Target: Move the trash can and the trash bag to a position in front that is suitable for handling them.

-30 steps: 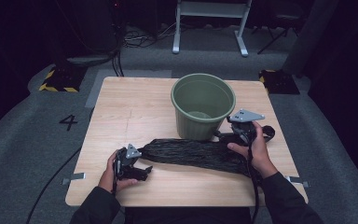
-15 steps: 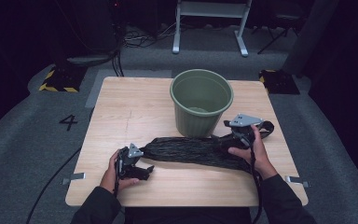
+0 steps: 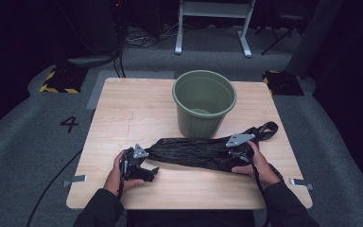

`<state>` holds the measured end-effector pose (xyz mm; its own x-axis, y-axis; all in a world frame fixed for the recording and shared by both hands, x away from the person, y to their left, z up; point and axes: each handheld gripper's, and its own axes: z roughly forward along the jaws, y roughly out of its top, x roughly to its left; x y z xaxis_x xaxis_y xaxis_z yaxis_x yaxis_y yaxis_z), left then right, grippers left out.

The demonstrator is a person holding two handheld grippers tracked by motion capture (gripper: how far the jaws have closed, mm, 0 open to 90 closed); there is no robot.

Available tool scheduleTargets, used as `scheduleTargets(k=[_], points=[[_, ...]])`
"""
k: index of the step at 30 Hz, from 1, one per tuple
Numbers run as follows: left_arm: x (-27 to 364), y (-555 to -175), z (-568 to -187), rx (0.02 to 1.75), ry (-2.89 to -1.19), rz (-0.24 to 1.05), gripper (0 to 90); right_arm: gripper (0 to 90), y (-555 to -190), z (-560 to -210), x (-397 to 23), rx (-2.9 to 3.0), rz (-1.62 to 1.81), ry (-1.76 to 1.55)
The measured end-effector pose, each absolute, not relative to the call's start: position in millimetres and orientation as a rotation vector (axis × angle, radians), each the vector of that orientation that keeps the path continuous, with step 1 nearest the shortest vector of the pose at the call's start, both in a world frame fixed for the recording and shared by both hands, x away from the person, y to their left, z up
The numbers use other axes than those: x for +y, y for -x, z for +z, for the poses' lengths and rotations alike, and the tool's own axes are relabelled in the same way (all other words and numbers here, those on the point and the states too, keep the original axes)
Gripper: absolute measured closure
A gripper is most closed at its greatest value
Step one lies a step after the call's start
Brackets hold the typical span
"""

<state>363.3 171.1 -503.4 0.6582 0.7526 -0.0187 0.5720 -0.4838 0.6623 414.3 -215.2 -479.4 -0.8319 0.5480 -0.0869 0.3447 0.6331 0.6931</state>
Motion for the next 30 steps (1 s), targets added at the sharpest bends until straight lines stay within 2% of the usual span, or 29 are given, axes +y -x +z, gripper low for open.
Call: scheduleTargets(k=[5, 8, 16, 26, 27, 30], points=[[168.3, -367.9, -503.3, 1.009, -2.239, 0.355, 2.6, 35.0, -421.1, -488.8, -227.4, 2.555, 1.026, -0.744], [166.4, -370.7, -503.5, 1.007, -2.24, 0.348, 2.0, 35.0, -424.0, -491.8, -230.7, 2.574, 1.02, -0.756], [163.2, -377.5, -503.4, 0.983, -2.257, 0.333, 0.4, 26.4, -429.3, -498.7, -237.9, 2.558, 1.075, -0.824], [175.3, -368.0, -503.9, 0.932, -2.27, 0.313, 0.6, 27.7, -426.0, -499.2, -240.4, 2.544, 1.082, -0.845], [178.3, -365.9, -503.7, 0.935, -2.271, 0.318, 0.5, 22.2, -425.3, -500.0, -241.3, 2.552, 1.087, -0.82], [189.9, -359.9, -503.9, 0.923, -2.274, 0.314, 0.4, 21.8, -423.4, -500.2, -241.9, 2.566, 1.086, -0.805]])
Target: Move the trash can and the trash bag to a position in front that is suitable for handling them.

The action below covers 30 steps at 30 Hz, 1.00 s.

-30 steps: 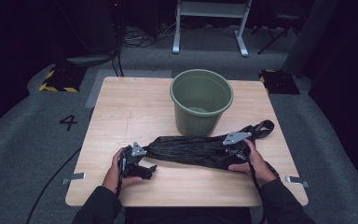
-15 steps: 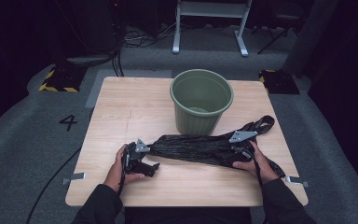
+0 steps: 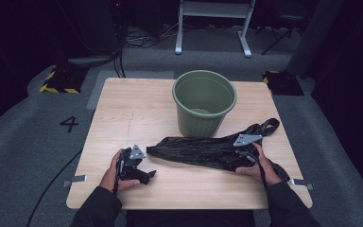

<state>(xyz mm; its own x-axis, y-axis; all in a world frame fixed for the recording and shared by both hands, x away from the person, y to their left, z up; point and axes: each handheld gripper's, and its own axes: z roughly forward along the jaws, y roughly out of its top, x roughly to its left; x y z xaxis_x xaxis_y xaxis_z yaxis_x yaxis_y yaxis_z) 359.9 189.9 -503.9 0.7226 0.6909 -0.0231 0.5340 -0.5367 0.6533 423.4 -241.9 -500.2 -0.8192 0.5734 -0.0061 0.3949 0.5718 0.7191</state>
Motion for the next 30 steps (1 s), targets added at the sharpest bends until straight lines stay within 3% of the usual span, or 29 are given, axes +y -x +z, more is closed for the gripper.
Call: scheduleTargets(k=[3, 4, 9, 10, 11, 12, 14, 22, 30], points=[[192.7, -358.7, -504.0, 0.953, -2.263, 0.316, 0.5, 27.1, -423.5, -499.8, -243.2, 2.564, 1.093, -0.81], [193.9, -358.8, -503.7, 0.95, -2.269, 0.323, 0.5, 38.4, -424.1, -498.8, -245.1, 2.556, 1.103, -0.812], [193.7, -359.3, -503.9, 0.951, -2.266, 0.317, 0.4, 51.4, -426.5, -498.9, -249.7, 2.531, 1.125, -0.828], [193.8, -359.4, -503.8, 0.951, -2.266, 0.318, 0.4, 60.4, -428.1, -498.7, -252.6, 2.519, 1.129, -0.838], [193.8, -359.4, -503.8, 0.951, -2.266, 0.318, 0.4, 60.4, -428.1, -498.7, -252.6, 2.519, 1.129, -0.838], [193.7, -359.3, -503.8, 0.952, -2.266, 0.318, 0.4, 68.1, -429.5, -498.2, -254.3, 2.518, 1.129, -0.837], [193.8, -359.4, -503.8, 0.952, -2.266, 0.317, 0.4, 74.6, -430.1, -497.7, -255.1, 2.52, 1.125, -0.833], [193.8, -359.4, -503.8, 0.951, -2.266, 0.318, 0.4, 83.2, -426.3, -488.5, -258.4, 2.489, 1.15, -0.769], [193.7, -359.4, -503.9, 0.951, -2.266, 0.318, 0.4, 84.6, -417.5, -476.3, -260.4, 2.444, 1.188, -0.707]])
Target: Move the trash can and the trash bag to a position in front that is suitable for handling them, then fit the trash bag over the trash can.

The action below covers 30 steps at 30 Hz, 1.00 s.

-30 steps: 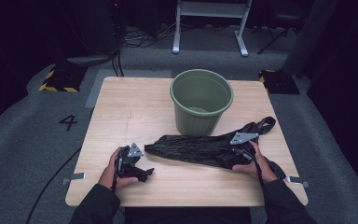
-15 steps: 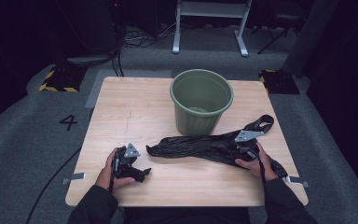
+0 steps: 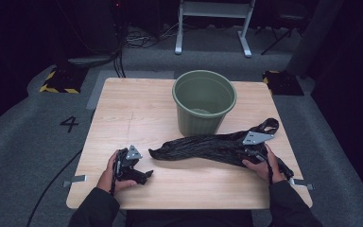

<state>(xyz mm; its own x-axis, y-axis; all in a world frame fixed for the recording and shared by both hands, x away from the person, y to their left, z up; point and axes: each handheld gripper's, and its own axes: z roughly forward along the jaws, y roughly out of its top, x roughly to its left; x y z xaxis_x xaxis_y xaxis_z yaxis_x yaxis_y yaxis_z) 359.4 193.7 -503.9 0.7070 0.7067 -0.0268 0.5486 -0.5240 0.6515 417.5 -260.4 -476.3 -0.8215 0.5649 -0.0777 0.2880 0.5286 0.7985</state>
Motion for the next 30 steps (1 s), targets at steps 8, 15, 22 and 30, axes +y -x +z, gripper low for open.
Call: scheduleTargets(k=[8, 15, 22, 30], points=[[193.7, -359.2, -503.9, 0.953, -2.265, 0.318, 0.4, 85.2, -411.3, -464.4, -266.5, 2.377, 1.242, -0.67], [194.1, -360.0, -503.7, 0.955, -2.266, 0.321, 0.4, 85.2, -409.2, -453.2, -276.7, 2.313, 1.288, -0.667], [194.8, -361.1, -503.7, 0.964, -2.261, 0.33, 0.4, 85.3, -406.3, -445.0, -283.0, 2.254, 1.328, -0.672], [194.4, -366.0, -503.4, 0.959, -2.258, 0.33, 1.4, 85.5, -398.4, -435.6, -284.5, 2.206, 1.371, -0.661]])
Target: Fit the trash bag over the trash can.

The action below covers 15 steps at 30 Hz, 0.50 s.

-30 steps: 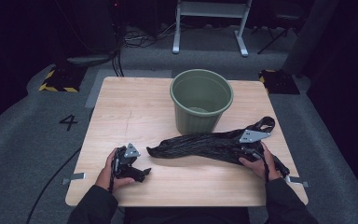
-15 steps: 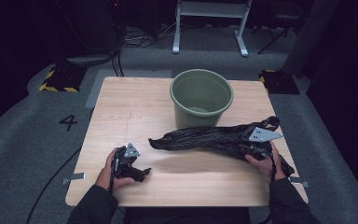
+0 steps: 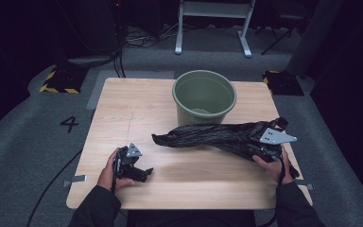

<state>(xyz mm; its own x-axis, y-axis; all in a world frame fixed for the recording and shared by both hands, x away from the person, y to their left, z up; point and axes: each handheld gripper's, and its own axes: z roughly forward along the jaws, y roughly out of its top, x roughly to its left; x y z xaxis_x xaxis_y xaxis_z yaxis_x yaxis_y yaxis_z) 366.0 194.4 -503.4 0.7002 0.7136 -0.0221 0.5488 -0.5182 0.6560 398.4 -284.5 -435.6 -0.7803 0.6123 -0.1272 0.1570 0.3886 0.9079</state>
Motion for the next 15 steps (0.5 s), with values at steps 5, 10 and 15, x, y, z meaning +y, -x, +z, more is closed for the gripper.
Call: scheduleTargets(k=[5, 10, 15], points=[[194.9, -367.0, -502.6, 0.939, -2.237, 0.352, 10.3, 85.7, -391.8, -425.7, -286.5, 2.161, 1.378, -0.652], [195.5, -374.6, -501.0, 0.951, -2.231, 0.342, 15.8, 85.7, -387.8, -416.5, -291.5, 2.122, 1.382, -0.656], [197.0, -377.6, -496.1, 0.94, -2.197, 0.353, 15.4, 85.8, -383.3, -406.2, -303.5, 2.067, 1.378, -0.672]])
